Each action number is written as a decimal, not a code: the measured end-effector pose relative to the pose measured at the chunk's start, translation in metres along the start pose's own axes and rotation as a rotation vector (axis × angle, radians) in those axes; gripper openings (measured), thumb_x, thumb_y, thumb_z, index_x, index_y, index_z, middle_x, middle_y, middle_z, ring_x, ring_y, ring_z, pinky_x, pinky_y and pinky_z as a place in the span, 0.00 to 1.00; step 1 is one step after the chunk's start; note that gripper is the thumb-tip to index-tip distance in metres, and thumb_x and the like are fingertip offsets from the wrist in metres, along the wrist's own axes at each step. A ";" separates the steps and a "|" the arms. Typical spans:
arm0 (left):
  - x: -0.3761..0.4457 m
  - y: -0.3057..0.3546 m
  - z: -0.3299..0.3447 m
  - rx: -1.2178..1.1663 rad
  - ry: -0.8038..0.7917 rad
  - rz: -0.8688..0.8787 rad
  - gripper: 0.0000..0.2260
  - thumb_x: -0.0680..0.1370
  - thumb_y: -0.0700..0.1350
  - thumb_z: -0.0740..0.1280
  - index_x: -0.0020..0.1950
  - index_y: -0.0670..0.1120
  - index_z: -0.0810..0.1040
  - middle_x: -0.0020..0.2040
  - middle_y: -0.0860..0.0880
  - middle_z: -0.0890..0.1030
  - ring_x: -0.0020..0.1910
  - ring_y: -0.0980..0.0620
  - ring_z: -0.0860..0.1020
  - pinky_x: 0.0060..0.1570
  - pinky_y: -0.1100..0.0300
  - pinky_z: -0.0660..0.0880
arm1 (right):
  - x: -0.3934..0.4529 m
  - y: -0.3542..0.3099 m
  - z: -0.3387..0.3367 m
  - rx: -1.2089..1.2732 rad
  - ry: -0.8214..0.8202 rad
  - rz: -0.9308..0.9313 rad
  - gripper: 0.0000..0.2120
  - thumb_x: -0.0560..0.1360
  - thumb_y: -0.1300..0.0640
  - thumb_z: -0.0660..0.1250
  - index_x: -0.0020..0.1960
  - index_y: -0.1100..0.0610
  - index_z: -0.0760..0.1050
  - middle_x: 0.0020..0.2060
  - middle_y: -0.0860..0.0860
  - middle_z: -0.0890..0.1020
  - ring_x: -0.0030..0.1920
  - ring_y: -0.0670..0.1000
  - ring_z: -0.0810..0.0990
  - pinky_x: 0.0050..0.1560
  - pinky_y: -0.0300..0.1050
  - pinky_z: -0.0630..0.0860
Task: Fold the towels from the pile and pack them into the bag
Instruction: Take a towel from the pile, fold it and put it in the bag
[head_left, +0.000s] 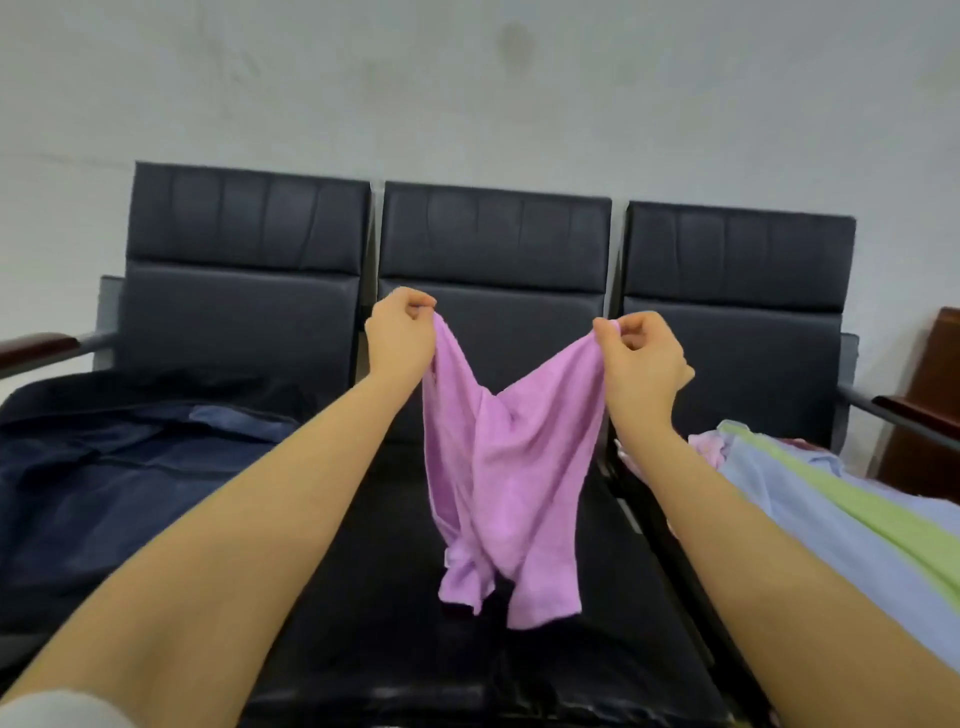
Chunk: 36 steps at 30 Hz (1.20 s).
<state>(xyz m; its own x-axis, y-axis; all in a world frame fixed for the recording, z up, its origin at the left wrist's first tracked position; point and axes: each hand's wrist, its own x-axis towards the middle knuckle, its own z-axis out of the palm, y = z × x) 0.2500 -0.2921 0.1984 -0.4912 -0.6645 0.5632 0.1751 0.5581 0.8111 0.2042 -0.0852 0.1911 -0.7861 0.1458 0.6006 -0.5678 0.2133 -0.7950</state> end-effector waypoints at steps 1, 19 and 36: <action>0.010 0.008 -0.001 -0.050 0.012 -0.030 0.11 0.79 0.36 0.61 0.54 0.45 0.81 0.52 0.49 0.81 0.49 0.53 0.78 0.51 0.63 0.73 | 0.008 -0.006 -0.001 0.031 0.023 -0.015 0.08 0.77 0.52 0.66 0.41 0.53 0.71 0.31 0.43 0.75 0.41 0.46 0.75 0.55 0.31 0.59; 0.064 0.018 -0.014 0.074 -0.024 0.050 0.22 0.78 0.31 0.54 0.70 0.41 0.72 0.70 0.44 0.72 0.65 0.45 0.74 0.58 0.60 0.72 | 0.050 -0.005 0.000 0.204 0.035 0.044 0.27 0.77 0.71 0.52 0.71 0.52 0.68 0.42 0.45 0.75 0.30 0.37 0.71 0.38 0.28 0.71; 0.048 -0.011 -0.009 -0.166 0.108 -0.171 0.25 0.72 0.27 0.54 0.61 0.45 0.80 0.62 0.47 0.79 0.59 0.49 0.77 0.52 0.64 0.71 | 0.045 0.026 -0.012 0.234 0.142 0.152 0.21 0.77 0.70 0.55 0.67 0.58 0.74 0.51 0.47 0.79 0.37 0.44 0.75 0.43 0.34 0.73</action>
<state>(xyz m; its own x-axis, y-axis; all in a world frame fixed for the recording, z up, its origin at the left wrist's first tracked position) 0.2323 -0.3342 0.2179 -0.4333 -0.7964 0.4219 0.2390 0.3499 0.9058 0.1575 -0.0612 0.1984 -0.8336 0.2961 0.4664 -0.5005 -0.0474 -0.8644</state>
